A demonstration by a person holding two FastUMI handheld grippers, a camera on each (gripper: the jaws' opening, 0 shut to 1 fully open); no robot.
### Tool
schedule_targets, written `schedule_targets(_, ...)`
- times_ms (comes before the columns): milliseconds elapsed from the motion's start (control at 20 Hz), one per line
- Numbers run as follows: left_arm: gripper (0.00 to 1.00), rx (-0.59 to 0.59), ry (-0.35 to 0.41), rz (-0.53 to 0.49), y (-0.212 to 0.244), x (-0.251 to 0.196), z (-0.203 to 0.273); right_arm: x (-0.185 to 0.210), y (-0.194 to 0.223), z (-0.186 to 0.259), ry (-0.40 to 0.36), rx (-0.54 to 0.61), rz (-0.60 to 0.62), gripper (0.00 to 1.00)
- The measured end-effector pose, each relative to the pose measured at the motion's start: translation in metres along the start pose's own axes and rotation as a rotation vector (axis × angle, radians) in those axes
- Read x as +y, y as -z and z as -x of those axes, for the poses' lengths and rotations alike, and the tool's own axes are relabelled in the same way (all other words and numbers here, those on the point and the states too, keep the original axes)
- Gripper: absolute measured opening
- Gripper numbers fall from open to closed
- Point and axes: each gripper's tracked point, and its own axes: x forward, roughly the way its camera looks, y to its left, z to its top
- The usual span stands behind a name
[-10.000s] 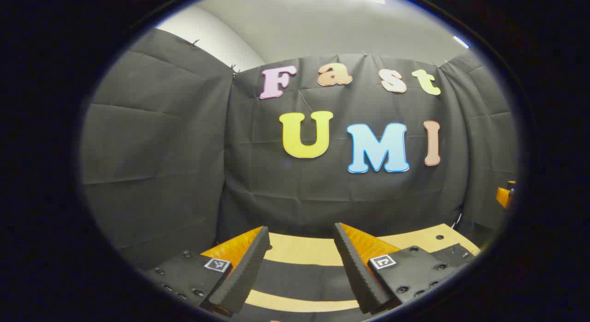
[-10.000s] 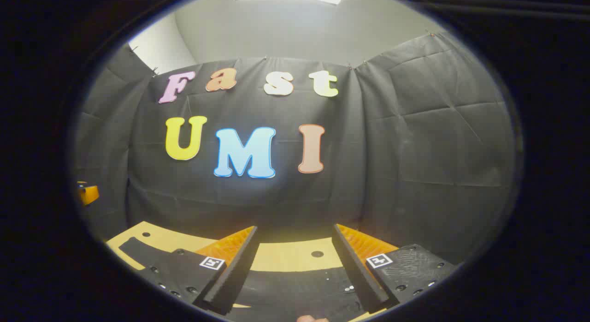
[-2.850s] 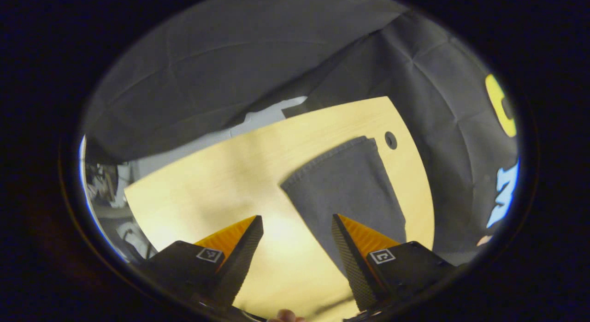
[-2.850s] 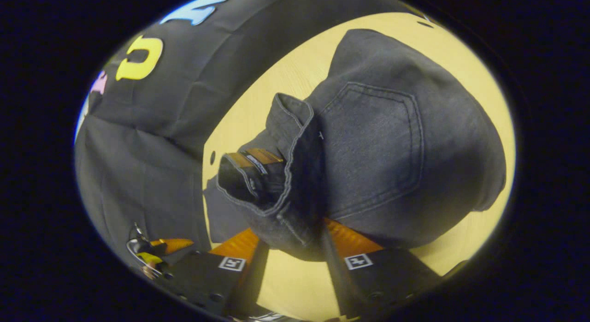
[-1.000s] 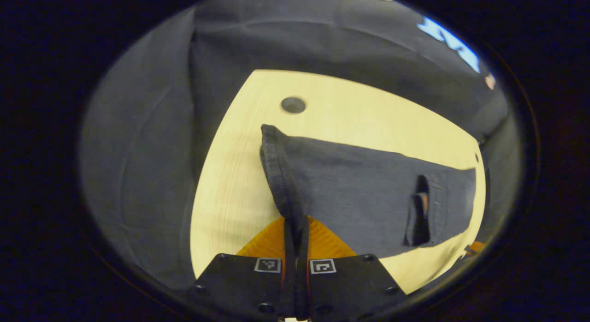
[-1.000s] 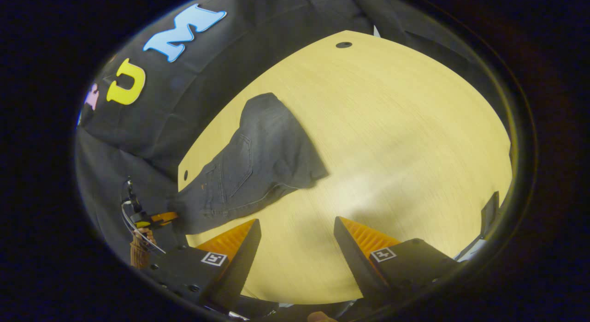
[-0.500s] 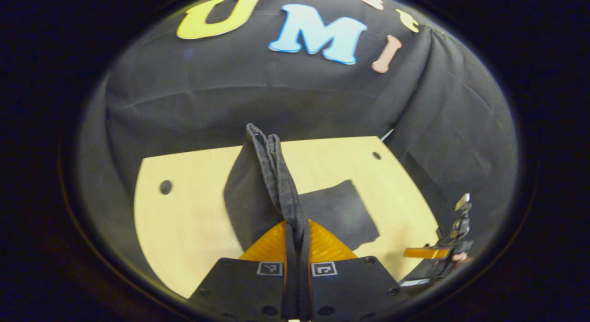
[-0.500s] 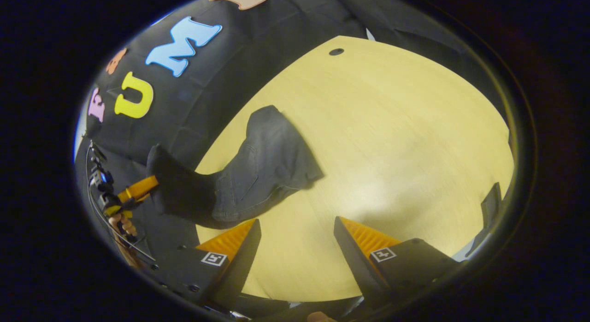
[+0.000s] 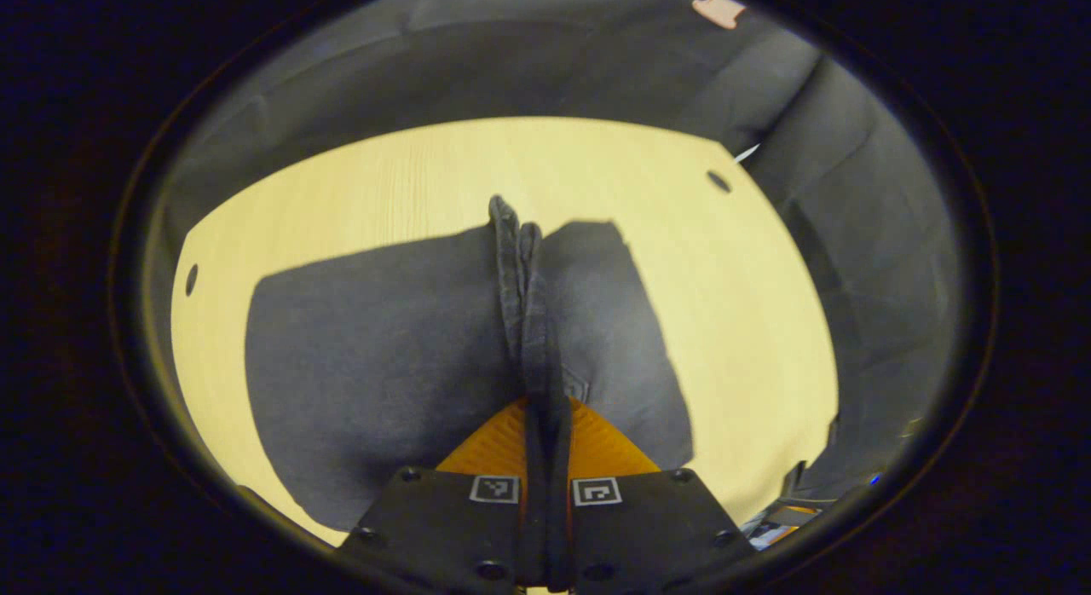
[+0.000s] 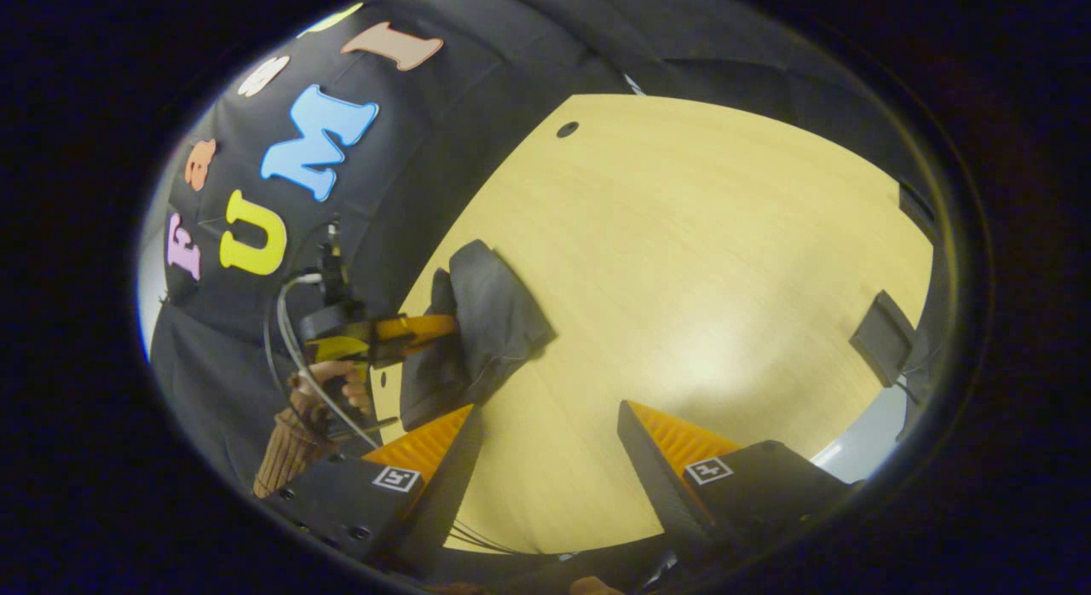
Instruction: Grasp the waist and the cuffs of the jeans and fold them to make the two legs overlap; first hold the waist and fold one-third of the jeans toward the cuffs, then hold the cuffs and fold the remaining one-third in the same direction to finish folding.
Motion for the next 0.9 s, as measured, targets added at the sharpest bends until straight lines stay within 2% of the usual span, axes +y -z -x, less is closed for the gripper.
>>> schedule_targets(100, 0.10, -0.062, -0.057, 0.046, 0.003, 0.013, -0.011, -0.015, -0.004, 0.016, 0.016, -0.023, -0.014, 0.96)
schedule_targets(150, 0.25, -0.066, -0.081, 0.082, 0.006, 0.017, -0.011, -0.022, -0.007, 0.024, 0.022, -0.039, -0.015, 0.96)
schedule_targets(250, 0.33, -0.112, -0.111, 0.123, 0.007, 0.023, -0.012, -0.034, -0.024, 0.039, 0.027, -0.080, 0.003, 0.96)
schedule_targets(300, 0.29, -0.130, -0.139, 0.122, 0.008, 0.026, -0.009, -0.041, -0.036, 0.047, 0.028, -0.094, 0.019, 0.96)
schedule_targets(350, 0.40, -0.144, -0.180, 0.118, 0.009, 0.026, -0.001, -0.051, -0.047, 0.054, 0.029, -0.101, 0.041, 0.96)
schedule_targets(400, 0.60, -0.165, -0.248, 0.105, 0.011, 0.018, 0.008, -0.060, -0.062, 0.060, 0.024, -0.109, 0.069, 1.00)
schedule_targets(450, 0.80, -0.216, -0.340, 0.079, 0.006, 0.035, 0.033, -0.069, -0.078, 0.065, 0.016, -0.109, 0.105, 0.90)
schedule_targets(500, 1.00, -0.284, -0.392, 0.061, 0.002, 0.031, 0.052, -0.079, -0.097, 0.070, 0.006, -0.116, 0.151, 0.96)
schedule_targets(550, 1.00, -0.345, -0.366, 0.075, -0.001, 0.011, 0.069, -0.088, -0.122, 0.073, -0.006, -0.128, 0.205, 0.90)
schedule_targets(600, 1.00, -0.403, -0.299, 0.120, -0.001, -0.020, 0.083, -0.098, -0.149, 0.076, -0.018, -0.154, 0.267, 0.96)
schedule_targets(700, 1.00, -0.556, -0.222, 0.227, -0.004, -0.076, 0.125, -0.117, -0.214, 0.083, -0.052, -0.239, 0.404, 0.96)
schedule_targets(800, 1.00, -0.791, -0.166, 0.286, -0.017, -0.124, 0.158, -0.126, -0.289, 0.090, -0.088, -0.429, 0.536, 0.96)
schedule_targets(850, 0.97, -0.916, -0.155, 0.294, -0.024, -0.147, 0.173, -0.129, -0.321, 0.095, -0.106, -0.529, 0.596, 0.95)
schedule_targets(900, 1.00, -1.036, -0.164, 0.298, -0.026, -0.169, 0.186, -0.131, -0.347, 0.099, -0.126, -0.628, 0.653, 0.95)
